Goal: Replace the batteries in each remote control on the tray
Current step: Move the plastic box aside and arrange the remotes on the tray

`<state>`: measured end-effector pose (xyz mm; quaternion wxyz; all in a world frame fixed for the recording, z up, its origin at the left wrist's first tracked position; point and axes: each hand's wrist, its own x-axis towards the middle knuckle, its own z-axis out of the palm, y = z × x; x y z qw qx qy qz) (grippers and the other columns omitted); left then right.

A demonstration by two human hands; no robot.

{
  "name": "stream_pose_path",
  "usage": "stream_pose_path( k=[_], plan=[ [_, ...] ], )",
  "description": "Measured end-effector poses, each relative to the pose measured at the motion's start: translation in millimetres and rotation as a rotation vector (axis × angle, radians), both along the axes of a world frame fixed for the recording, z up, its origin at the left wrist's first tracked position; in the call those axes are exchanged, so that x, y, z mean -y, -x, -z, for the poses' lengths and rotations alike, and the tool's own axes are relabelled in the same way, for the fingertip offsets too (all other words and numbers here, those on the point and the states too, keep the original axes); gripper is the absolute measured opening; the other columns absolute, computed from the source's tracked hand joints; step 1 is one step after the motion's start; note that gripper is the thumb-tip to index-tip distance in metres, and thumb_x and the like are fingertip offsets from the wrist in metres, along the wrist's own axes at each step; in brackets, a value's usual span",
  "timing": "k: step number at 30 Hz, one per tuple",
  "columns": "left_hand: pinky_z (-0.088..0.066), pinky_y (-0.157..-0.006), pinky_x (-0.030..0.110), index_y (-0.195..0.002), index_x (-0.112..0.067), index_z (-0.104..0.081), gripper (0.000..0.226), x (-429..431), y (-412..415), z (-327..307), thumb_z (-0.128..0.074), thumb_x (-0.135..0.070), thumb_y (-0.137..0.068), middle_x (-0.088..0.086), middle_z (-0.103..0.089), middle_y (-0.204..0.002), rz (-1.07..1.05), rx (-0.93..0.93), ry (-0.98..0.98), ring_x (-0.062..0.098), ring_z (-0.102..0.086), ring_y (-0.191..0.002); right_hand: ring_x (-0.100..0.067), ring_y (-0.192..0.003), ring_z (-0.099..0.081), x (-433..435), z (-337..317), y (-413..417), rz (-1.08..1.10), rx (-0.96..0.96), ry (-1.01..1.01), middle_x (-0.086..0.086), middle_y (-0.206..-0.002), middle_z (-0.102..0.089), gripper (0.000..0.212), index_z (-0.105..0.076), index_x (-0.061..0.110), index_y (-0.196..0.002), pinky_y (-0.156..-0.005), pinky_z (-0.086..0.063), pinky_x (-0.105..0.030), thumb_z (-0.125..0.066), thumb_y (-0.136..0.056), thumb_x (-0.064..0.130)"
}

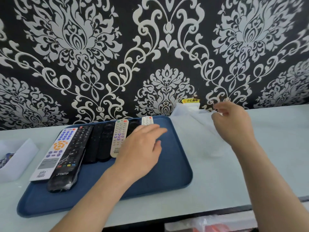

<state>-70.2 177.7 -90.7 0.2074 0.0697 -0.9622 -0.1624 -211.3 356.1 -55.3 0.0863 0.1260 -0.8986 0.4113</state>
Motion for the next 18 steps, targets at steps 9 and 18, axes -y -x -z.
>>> stream_pose_path(
  k=[9,18],
  plan=[
    [-0.043,-0.090,0.035,-0.142,-0.048,-0.028,0.046,-80.5,66.3,-6.5,-0.032,-0.056,-0.096,-0.006,-0.034,-0.116,0.089,0.145,-0.060,0.015,-0.035,-0.114,-0.035,-0.131,-0.045,-46.0,27.2,39.4,0.034,0.447,-0.138,-0.014,-0.148,-0.044,0.060,-0.033,0.017,-0.149,-0.102,-0.038,-0.041,-0.053,-0.094,0.031],
    [-0.040,-0.083,0.031,-0.119,-0.032,-0.051,0.036,-81.3,69.9,6.1,-0.041,-0.055,-0.093,-0.007,-0.051,-0.124,-0.073,0.256,-0.178,0.017,-0.053,-0.109,-0.036,-0.111,-0.056,-63.1,31.1,51.7,0.151,0.280,0.300,-0.014,-0.128,-0.051,0.062,-0.035,0.018,-0.147,-0.086,-0.048,-0.040,-0.058,-0.089,0.013]
  ],
)
